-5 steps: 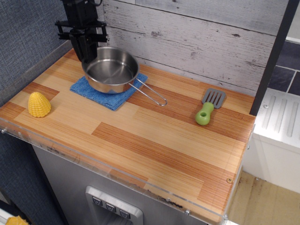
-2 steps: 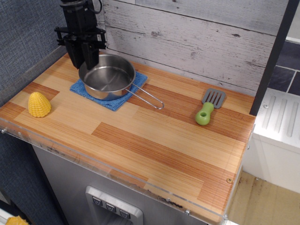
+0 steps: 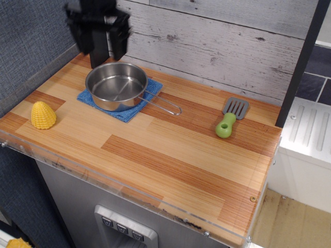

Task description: Place the pot on the cloth.

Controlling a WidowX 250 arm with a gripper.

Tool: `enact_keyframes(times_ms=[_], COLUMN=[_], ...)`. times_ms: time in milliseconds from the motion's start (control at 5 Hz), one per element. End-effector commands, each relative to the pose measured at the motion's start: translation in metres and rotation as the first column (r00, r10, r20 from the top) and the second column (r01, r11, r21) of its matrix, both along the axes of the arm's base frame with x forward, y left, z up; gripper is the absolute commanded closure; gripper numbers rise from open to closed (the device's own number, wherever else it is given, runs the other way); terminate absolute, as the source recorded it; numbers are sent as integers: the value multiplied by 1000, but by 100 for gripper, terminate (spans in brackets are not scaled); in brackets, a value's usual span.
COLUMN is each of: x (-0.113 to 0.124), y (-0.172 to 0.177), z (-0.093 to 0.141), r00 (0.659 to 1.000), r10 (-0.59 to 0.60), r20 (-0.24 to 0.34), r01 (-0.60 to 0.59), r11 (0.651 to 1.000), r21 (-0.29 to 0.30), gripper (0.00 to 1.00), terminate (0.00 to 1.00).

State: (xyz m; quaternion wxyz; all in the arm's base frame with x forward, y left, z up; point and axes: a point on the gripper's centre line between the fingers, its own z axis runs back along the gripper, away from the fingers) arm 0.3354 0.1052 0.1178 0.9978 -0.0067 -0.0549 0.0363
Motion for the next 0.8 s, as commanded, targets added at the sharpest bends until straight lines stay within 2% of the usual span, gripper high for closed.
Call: enact_keyframes(times_ms=[0,400,600], x=[-6,-7,-7], y=[-57,-61,-61], z=[21,14,14], r00=[997,996,996], r10=[-50,-68,-68], r20=[64,51,51], r01=[48,66,66], r11=[998,998,998], r21=[37,23,23], gripper=[0,0,0], terminate=[0,0,100])
